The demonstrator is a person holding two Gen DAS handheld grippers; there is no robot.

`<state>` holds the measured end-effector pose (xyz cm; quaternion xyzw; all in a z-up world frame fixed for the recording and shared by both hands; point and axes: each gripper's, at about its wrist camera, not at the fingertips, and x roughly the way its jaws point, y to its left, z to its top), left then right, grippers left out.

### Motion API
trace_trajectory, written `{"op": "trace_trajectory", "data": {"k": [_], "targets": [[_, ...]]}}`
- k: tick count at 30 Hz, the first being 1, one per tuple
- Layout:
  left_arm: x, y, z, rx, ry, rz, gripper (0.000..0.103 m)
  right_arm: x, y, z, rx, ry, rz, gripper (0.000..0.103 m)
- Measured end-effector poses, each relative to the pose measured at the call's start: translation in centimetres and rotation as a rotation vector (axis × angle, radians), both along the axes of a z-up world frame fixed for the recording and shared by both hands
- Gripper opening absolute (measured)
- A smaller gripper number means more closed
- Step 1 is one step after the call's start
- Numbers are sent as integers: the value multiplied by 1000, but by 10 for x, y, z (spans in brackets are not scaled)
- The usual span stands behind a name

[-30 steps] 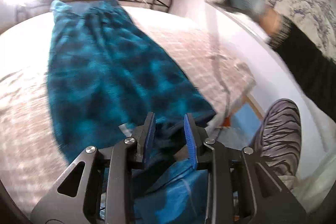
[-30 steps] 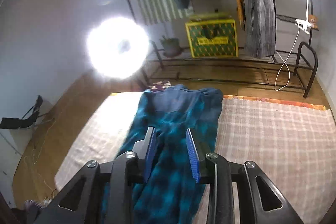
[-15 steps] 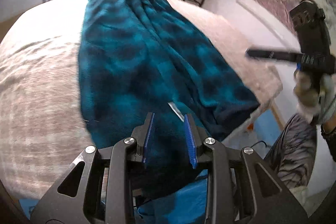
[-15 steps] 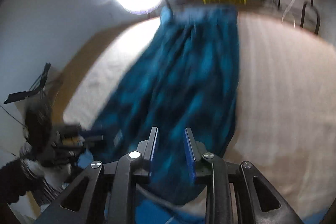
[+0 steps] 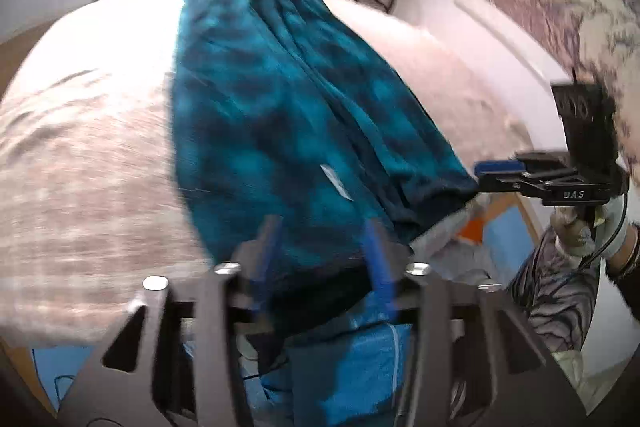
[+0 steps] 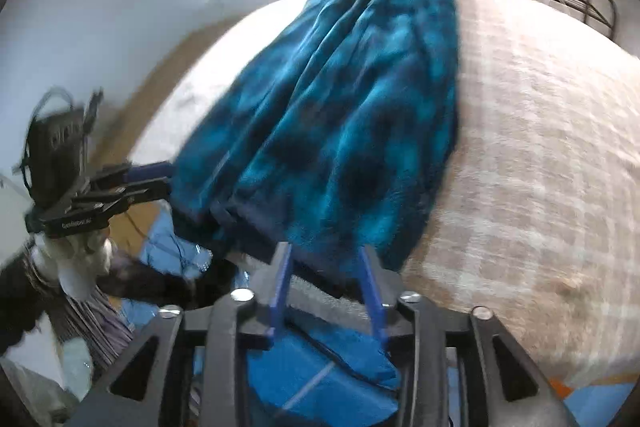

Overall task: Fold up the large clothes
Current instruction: 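Move both tools to the hem and pinch it with the left tool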

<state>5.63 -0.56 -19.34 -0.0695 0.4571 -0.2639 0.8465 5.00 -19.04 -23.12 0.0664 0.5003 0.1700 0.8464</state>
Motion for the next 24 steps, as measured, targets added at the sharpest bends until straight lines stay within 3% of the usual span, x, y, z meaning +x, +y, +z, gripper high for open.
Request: {"op": "trace_trajectory", "data": {"k": [2, 6, 8, 17, 21, 22, 24], "targets": [[4, 23, 2, -43, 28, 58, 61, 5, -13, 2, 36, -12, -49, 63], [18, 67, -17, -151, 173, 206, 61, 18, -40, -10, 159, 44, -134, 63], [22, 79, -32, -242, 256, 241, 61, 24, -46, -19, 213, 81, -155, 64], [26, 66, -72, -417, 458, 198, 61, 29, -46, -64, 439, 205, -130, 58], [27, 54, -73, -417, 463, 163, 60, 28, -38, -77, 512, 224, -99, 55], [28, 53, -73, -417, 466, 160, 58, 29, -37, -78, 530, 222, -102, 55], [30, 55, -76, -419, 482, 175, 43, 33, -37, -81, 560, 230, -110, 49]]}}
